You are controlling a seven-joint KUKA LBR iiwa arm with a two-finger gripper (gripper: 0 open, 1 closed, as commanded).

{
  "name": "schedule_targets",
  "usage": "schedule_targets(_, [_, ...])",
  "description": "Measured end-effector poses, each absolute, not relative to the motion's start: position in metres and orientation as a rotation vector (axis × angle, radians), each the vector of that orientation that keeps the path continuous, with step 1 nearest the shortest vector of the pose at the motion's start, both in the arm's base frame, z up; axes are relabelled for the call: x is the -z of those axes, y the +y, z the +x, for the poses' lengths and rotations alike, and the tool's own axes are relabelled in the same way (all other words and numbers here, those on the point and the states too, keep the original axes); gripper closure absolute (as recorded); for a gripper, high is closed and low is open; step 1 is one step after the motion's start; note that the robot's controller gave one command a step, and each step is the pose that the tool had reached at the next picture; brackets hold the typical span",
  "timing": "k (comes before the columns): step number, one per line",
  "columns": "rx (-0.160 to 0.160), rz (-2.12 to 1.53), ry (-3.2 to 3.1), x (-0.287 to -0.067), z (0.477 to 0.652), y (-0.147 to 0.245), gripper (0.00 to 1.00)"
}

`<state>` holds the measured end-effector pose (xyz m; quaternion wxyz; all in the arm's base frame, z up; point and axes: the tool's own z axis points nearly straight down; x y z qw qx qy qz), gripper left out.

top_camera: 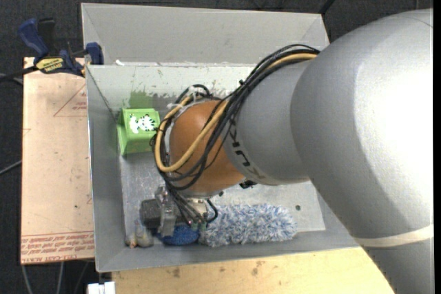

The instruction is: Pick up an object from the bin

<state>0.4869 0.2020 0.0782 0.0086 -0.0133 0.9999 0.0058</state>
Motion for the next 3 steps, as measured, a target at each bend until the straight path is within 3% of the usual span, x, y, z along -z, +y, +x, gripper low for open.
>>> schedule_targets(3, [-0.011, -0.041, 3.131, -0.0878, 0.4863, 0.2018, 1.0])
